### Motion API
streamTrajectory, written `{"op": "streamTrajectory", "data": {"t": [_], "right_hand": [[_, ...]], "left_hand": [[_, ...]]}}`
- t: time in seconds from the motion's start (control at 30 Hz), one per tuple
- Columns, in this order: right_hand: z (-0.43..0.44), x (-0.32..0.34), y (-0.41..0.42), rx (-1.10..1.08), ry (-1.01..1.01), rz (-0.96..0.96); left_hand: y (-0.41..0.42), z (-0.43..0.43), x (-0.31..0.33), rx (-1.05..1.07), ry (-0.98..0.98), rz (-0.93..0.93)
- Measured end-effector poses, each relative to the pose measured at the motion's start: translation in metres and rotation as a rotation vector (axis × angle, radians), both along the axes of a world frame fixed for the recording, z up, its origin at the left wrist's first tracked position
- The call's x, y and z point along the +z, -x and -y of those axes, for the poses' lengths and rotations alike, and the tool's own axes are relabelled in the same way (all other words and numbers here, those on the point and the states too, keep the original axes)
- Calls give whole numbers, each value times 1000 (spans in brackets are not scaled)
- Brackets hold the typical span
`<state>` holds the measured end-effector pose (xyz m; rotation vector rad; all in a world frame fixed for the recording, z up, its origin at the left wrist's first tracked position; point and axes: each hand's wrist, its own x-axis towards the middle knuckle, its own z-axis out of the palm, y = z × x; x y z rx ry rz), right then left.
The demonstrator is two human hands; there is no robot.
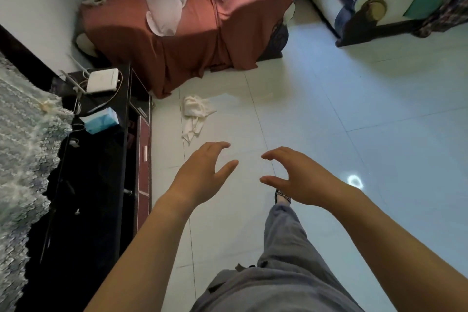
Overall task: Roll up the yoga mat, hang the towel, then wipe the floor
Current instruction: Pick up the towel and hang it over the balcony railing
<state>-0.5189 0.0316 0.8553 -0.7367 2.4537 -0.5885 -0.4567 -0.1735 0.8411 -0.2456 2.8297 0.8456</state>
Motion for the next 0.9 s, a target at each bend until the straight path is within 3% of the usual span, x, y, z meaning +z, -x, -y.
{"op": "streamTrajectory", "data": {"t": [0.43, 0.9], "right_hand": [[-27, 8, 269, 137, -65, 5], [35, 8, 463, 220, -72, 34]], "left_hand": [[244, -29, 0, 54, 20, 18], [426, 31, -14, 59, -12, -44]]}}
